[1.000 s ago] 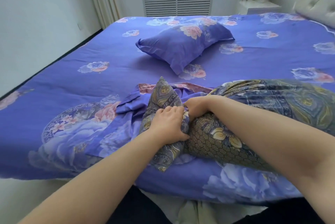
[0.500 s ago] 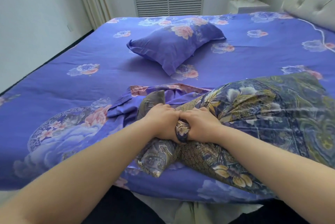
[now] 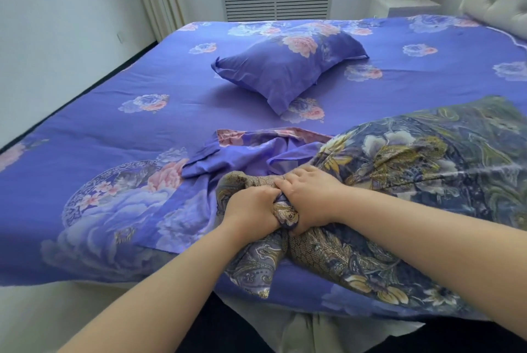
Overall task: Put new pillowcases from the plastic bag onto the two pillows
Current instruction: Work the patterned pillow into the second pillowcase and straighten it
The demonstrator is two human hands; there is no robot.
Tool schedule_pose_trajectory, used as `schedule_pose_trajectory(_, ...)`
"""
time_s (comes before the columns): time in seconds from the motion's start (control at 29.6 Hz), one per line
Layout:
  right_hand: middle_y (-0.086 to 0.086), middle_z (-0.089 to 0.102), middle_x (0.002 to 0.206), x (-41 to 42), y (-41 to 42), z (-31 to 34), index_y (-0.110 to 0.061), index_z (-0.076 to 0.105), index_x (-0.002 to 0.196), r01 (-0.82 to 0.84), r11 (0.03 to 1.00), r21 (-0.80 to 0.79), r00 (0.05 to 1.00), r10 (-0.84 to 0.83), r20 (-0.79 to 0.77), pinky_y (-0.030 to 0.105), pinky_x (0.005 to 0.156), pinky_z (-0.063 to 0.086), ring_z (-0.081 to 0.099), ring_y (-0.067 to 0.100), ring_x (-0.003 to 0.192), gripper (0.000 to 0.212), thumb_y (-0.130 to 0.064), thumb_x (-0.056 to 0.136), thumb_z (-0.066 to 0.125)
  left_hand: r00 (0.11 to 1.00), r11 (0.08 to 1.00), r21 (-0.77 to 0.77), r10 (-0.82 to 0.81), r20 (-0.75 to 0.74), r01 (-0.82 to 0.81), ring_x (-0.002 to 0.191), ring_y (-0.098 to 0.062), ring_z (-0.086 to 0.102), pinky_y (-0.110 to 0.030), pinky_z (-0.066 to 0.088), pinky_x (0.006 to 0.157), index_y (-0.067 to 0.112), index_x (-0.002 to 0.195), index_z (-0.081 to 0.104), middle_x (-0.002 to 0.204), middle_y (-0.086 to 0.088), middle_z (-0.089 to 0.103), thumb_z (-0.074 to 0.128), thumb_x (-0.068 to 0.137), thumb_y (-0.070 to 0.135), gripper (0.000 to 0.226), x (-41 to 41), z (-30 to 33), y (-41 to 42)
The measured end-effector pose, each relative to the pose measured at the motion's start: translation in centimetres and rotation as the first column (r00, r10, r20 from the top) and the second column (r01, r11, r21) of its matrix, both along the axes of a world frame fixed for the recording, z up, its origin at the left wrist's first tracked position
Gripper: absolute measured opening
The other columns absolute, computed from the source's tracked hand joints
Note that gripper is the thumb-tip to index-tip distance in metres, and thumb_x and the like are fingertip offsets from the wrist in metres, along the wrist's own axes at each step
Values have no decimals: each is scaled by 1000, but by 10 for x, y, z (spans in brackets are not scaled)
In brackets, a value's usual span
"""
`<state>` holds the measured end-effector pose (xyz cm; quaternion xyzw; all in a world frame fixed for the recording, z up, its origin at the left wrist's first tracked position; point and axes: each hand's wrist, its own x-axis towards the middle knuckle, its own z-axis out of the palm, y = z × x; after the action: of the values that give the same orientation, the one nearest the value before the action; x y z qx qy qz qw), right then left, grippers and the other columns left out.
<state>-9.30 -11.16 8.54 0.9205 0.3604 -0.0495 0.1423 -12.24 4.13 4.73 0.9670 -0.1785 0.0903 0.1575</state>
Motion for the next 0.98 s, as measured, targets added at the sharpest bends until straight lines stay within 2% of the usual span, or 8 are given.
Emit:
schedule_pose_trajectory(0.27,2,63,107,6,-24,31,-27,47,121,58,986,155,998,-59,1,40,90,38,55,26,106,60,-62,74,57,890,958,-73,-228,395,278,93,-24,57,-33,47,80,13,101,70,98,-4,63,75,72,44,43,-6,40,3)
schedule_pose_trajectory(0.37,2,61,92,17,-49,58,-29,45,78,123,944,306,992,-121,-23,36,77,37,59,31,97,19,-41,78,60,826,899,-361,0,564,247,89,-14,55,-21,42,83,14,93,68,93,1,63,62,89,27,16,6,68,13)
schedule_pose_trajectory(0.44,11,64,91,30,-65,75,-28,36,71,142,893,428,980,-187,65,32,67,32,60,36,88,26,-28,76,62,868,710,-703,320,379,46,78,-4,57,-14,42,73,18,86,64,83,5,64,57,90,24,10,18,77,28)
schedule_pose_trajectory(0.51,16,65,95,47,-78,88,-23,46,78,158,848,505,953,-266,148,32,64,30,60,37,87,19,-29,77,63,907,358,-917,422,-10,-177,67,-6,59,-21,46,64,17,83,61,74,3,63,52,93,18,14,31,69,42)
schedule_pose_trajectory(0.57,17,65,99,64,-90,87,-14,55,91,219,822,526,912,-365,190,34,65,34,60,36,89,25,-34,78,63,882,148,-912,350,-314,-384,61,-15,55,-30,44,58,15,78,57,71,-3,59,46,96,10,21,36,45,44)
schedule_pose_trajectory(0.61,17,65,102,69,-96,79,-13,58,99,270,799,537,893,-416,170,36,67,37,60,36,91,31,-36,79,63,862,136,-876,301,-408,-462,61,-16,53,-28,42,56,15,79,57,72,-5,58,44,96,8,22,34,29,39)
schedule_pose_trajectory(0.84,9,68,109,77,-99,3,-22,62,113,509,594,623,847,-473,-242,37,80,50,61,32,97,32,-26,81,60,782,482,-669,58,-620,-566,65,-16,45,-27,40,59,5,81,58,71,-7,56,49,87,-5,15,34,-34,-13)
schedule_pose_trajectory(0.98,9,66,115,93,-115,7,-20,60,116,549,540,638,822,-485,-297,40,84,50,60,31,100,33,-29,85,60,895,918,-307,98,-434,-250,73,-23,51,-23,25,52,1,98,58,90,-17,62,44,88,0,18,52,-38,-24)
